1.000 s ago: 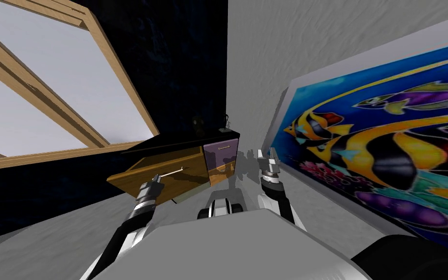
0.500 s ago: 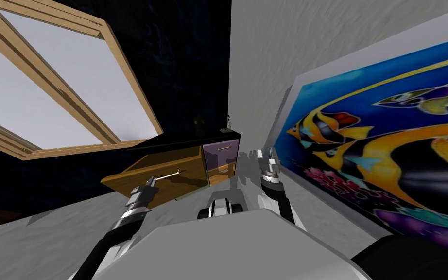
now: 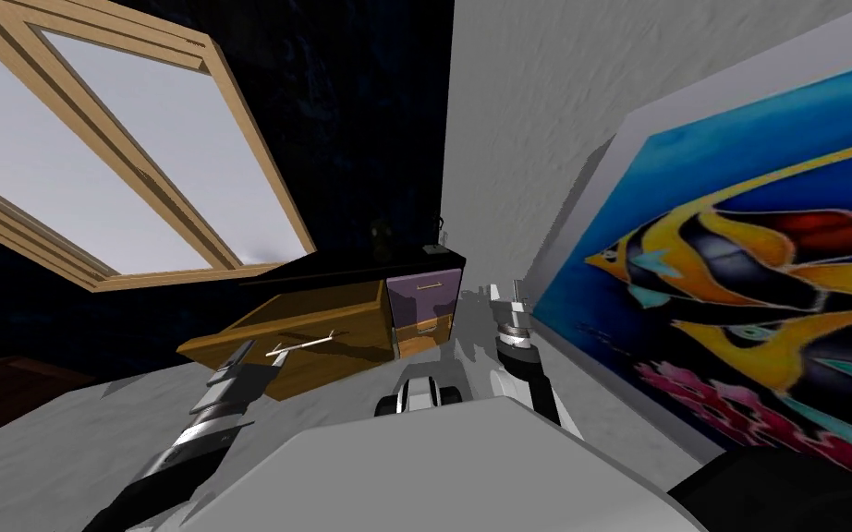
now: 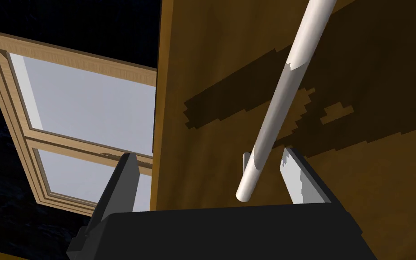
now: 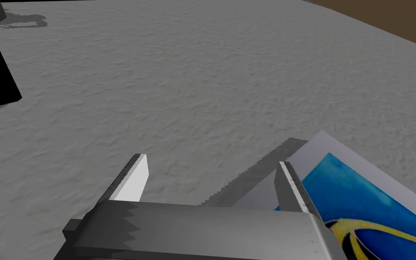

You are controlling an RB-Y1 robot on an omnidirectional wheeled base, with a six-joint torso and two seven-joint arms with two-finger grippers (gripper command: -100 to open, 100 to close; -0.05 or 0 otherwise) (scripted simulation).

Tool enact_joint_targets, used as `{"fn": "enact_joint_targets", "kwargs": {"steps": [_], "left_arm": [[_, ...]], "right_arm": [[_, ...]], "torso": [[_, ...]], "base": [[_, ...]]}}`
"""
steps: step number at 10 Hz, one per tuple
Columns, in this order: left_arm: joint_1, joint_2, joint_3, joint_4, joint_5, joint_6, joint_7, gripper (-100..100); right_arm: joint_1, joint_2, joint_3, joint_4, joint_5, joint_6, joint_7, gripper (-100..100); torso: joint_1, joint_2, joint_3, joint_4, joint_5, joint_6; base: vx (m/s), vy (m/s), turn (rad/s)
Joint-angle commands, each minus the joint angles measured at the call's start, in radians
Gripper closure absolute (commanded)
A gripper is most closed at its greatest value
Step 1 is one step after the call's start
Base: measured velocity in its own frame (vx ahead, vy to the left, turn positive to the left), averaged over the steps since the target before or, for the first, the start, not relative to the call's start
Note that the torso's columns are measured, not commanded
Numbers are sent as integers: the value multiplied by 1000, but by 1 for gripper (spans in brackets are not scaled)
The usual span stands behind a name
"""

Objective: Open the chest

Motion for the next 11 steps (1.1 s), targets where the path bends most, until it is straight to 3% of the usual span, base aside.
{"fn": "enact_joint_targets", "kwargs": {"steps": [1,4,5,6,11], "left_arm": [[74,75,12,-24,26,-46,57,-100],[161,161,30,-62,59,-88,121,-100],[143,141,25,-52,52,-73,103,-100],[147,143,26,-52,53,-76,107,0],[148,142,24,-49,52,-73,106,0]], "right_arm": [[0,0,0,0,0,0,0,0],[0,0,0,0,0,0,0,0],[0,0,0,0,0,0,0,0],[0,0,0,0,0,0,0,0],[0,0,0,0,0,0,0,0]], "torso": [[0,0,1,0,0,0],[-2,-1,-1,0,-1,1],[-5,0,-1,1,-3,2],[-3,3,2,2,-2,2],[-1,-1,-1,0,-1,0]], "base": [[141,-58,176],[136,-78,139],[56,-30,37],[12,-2,4],[1,0,0]]}}
